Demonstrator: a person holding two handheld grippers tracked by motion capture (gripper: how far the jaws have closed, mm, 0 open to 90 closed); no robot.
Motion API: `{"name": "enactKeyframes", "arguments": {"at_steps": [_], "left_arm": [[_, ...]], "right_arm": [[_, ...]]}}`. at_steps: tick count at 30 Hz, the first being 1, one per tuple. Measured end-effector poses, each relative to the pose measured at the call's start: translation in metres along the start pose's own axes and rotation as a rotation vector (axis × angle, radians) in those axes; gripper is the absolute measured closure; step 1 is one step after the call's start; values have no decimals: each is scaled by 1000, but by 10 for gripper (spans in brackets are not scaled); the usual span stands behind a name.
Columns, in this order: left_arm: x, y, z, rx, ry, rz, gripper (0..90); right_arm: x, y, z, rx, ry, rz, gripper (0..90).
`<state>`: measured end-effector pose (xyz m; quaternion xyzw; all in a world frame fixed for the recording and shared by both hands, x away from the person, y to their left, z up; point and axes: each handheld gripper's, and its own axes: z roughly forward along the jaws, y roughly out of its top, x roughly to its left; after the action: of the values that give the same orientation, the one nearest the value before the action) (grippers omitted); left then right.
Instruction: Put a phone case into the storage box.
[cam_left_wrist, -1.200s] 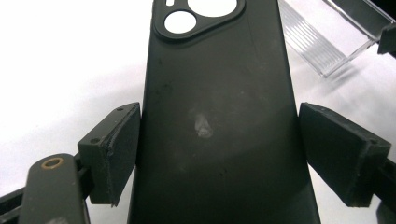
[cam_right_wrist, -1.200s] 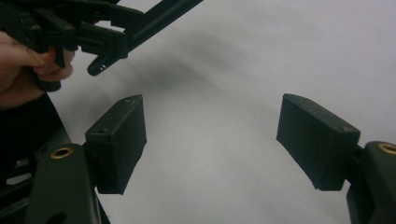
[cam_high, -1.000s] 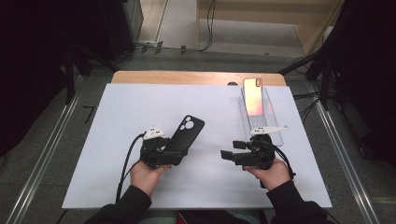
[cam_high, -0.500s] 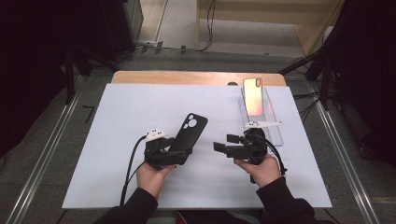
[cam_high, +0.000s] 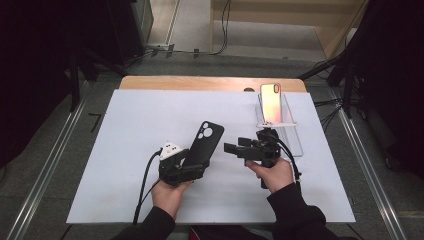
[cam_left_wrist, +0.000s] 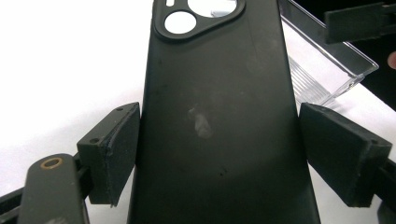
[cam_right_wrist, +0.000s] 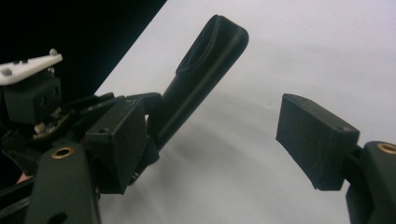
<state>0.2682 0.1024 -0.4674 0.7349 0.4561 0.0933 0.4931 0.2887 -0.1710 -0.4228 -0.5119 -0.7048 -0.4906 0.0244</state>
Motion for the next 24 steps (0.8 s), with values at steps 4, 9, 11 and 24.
{"name": "enactKeyframes", "arguments": {"at_steps": [4,9,11,24], "left_arm": [[-3,-4,2,1,-12,7,164],[-7,-8,3,-4,-21,-3,163],[-9,-9,4,-11,-18,-17,163],[-15,-13,4,-48,-27,-30,162]], "right_arm": [[-1,5,5,-7,-7,6,229],[-4,9,12,-2,-16,26,231],[-5,11,15,-8,-16,29,232],[-6,17,34,-6,-20,59,276]]}}
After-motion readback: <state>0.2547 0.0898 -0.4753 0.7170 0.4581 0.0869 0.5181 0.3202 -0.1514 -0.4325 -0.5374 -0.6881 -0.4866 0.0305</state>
